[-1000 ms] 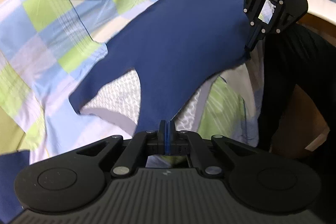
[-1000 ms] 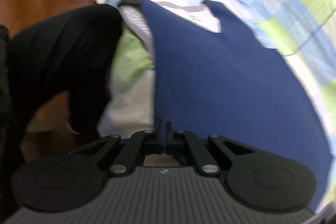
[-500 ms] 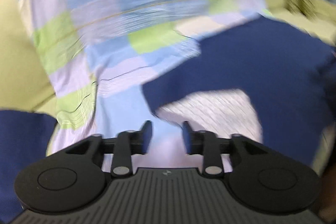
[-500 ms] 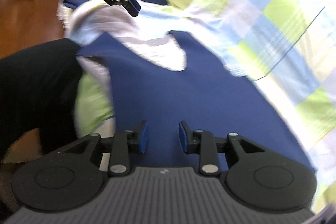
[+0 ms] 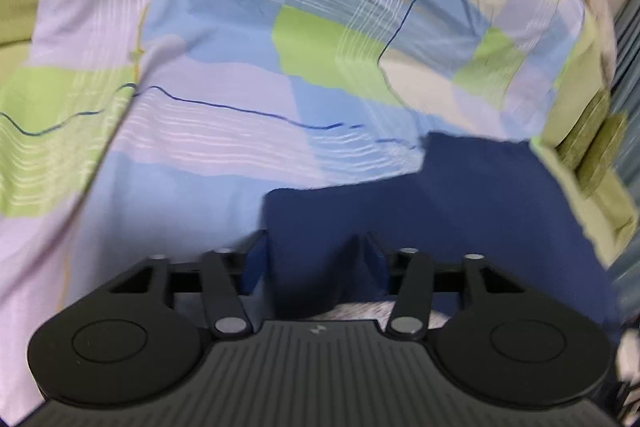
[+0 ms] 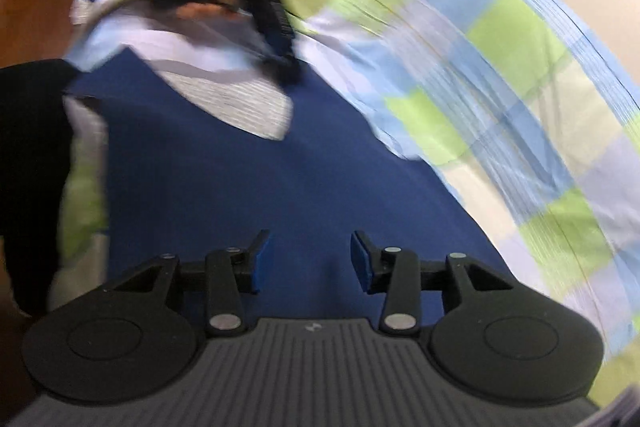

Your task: Fold clothes

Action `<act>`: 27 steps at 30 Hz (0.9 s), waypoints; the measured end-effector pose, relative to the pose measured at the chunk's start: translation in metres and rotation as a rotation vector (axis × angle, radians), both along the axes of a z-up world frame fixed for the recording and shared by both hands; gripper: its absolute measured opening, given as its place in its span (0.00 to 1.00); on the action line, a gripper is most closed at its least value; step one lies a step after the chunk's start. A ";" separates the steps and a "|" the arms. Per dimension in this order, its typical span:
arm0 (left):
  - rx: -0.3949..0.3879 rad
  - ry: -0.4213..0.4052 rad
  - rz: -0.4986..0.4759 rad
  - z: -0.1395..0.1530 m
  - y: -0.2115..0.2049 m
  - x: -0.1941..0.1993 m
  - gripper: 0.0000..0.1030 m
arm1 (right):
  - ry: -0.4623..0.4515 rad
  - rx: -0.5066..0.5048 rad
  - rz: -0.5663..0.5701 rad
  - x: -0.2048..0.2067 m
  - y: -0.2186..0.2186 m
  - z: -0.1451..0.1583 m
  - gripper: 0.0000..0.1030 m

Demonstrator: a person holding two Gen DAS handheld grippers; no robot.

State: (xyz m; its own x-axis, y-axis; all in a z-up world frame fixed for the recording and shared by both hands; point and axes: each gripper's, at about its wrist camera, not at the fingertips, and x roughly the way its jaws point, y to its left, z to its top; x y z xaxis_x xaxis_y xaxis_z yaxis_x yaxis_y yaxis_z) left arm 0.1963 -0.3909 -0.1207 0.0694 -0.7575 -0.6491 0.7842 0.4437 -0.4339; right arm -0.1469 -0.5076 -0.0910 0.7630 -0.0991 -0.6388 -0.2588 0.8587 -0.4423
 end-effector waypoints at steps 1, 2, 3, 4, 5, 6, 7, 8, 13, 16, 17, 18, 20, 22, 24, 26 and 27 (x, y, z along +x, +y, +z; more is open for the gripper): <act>-0.004 -0.010 0.000 0.002 -0.001 -0.001 0.01 | -0.006 -0.002 0.031 0.000 0.009 0.001 0.37; -0.007 -0.026 0.002 0.005 -0.001 -0.001 0.01 | -0.012 0.000 0.055 0.000 0.016 0.003 0.38; -0.008 -0.035 0.003 0.008 -0.002 -0.001 0.01 | -0.020 0.009 0.075 -0.001 0.022 0.007 0.43; -0.010 -0.048 0.005 0.011 -0.004 -0.001 0.01 | -0.028 0.026 0.101 -0.001 0.030 0.010 0.49; -0.011 -0.056 0.006 0.013 -0.005 -0.001 0.01 | -0.033 0.046 0.127 -0.001 0.039 0.013 0.52; -0.012 -0.056 0.006 0.014 -0.005 -0.001 0.01 | -0.036 0.061 0.156 -0.001 0.049 0.015 0.55; -0.009 -0.060 0.004 0.015 -0.005 -0.001 0.01 | -0.037 0.067 0.184 0.000 0.061 0.016 0.55; 0.000 -0.064 0.001 0.015 -0.006 -0.002 0.01 | -0.035 0.069 0.209 0.003 0.074 0.015 0.55; 0.024 -0.067 -0.019 0.011 -0.003 -0.002 0.01 | 0.001 0.019 0.291 0.014 0.117 0.000 0.55; 0.030 -0.082 -0.035 0.007 -0.001 -0.003 0.02 | 0.031 -0.075 0.330 0.022 0.139 -0.016 0.55; 0.033 -0.091 -0.044 0.006 -0.001 -0.004 0.02 | 0.041 -0.113 0.342 0.023 0.145 -0.021 0.55; 0.035 -0.104 -0.052 0.005 0.000 -0.005 0.02 | 0.051 -0.155 0.359 0.024 0.150 -0.027 0.55; 0.036 -0.124 -0.064 0.004 0.000 -0.007 0.03 | 0.058 -0.215 0.381 0.023 0.156 -0.033 0.54; 0.034 -0.148 -0.078 0.004 0.000 -0.008 0.03 | 0.054 -0.284 0.393 0.022 0.163 -0.041 0.46; 0.029 -0.147 -0.082 0.004 0.000 -0.006 0.04 | 0.043 -0.333 0.389 0.023 0.166 -0.045 0.34; 0.019 -0.141 -0.081 0.003 0.001 -0.004 0.06 | 0.040 -0.342 0.381 0.025 0.165 -0.043 0.30; 0.012 -0.138 -0.080 0.002 0.002 -0.002 0.09 | 0.045 -0.338 0.384 0.026 0.164 -0.041 0.26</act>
State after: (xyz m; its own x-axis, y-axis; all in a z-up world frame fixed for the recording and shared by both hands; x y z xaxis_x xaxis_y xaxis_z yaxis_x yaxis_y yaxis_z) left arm 0.1938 -0.3886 -0.1187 0.0982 -0.7561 -0.6470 0.8691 0.3819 -0.3144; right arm -0.1210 -0.3433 -0.1320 0.7577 -0.0241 -0.6522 -0.5523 0.5088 -0.6604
